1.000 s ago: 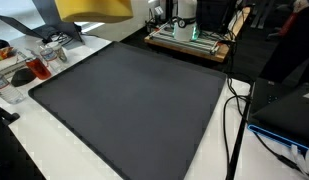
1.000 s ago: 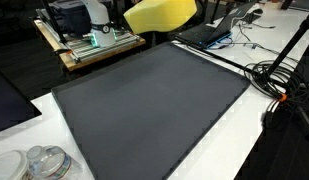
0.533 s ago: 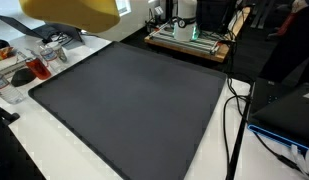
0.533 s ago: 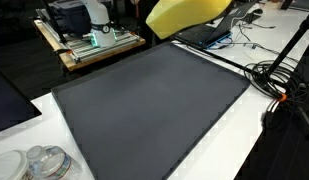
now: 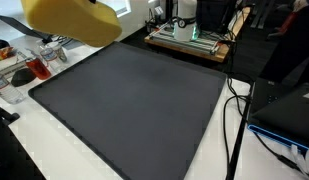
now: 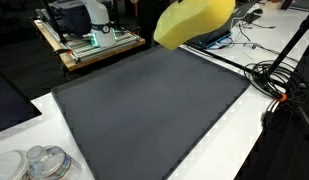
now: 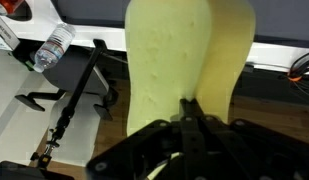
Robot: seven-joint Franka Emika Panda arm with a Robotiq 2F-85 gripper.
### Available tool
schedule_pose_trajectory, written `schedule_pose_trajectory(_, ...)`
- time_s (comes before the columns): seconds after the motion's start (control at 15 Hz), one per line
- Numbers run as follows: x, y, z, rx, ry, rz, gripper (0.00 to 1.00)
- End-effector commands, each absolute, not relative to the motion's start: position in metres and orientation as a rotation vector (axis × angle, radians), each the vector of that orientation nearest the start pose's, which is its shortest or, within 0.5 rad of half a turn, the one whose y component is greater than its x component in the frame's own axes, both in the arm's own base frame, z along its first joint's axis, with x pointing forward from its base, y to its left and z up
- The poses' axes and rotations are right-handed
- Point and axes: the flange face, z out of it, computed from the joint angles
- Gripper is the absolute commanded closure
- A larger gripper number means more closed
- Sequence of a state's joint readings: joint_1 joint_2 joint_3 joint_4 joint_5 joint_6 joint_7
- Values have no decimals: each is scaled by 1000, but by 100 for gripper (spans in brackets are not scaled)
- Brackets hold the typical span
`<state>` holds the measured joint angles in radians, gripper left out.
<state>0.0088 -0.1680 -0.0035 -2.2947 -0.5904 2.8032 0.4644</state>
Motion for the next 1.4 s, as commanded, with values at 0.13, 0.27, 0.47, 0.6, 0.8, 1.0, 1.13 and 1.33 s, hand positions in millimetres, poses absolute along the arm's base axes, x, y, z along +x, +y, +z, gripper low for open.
schedule_pose_trajectory(0.13, 492, 24, 482, -3034, -76, -1248, 100)
schedule_pose_trajectory(0.27, 483, 22, 483, -3018, -73, -1266, 100)
schedule_pose_trajectory(0.47, 470, 18, 492, -2988, -62, -1313, 100)
schedule_pose_trajectory(0.6, 463, 16, 499, -2958, -62, -1359, 100)
schedule_pose_trajectory(0.8, 455, 14, 509, -2913, -62, -1421, 100)
schedule_pose_trajectory(1.0, 450, 14, 516, -2888, -67, -1458, 100)
schedule_pose_trajectory(1.13, 450, 15, 519, -2882, -75, -1470, 100)
schedule_pose_trajectory(1.33, 450, 18, 520, -2873, -89, -1471, 67)
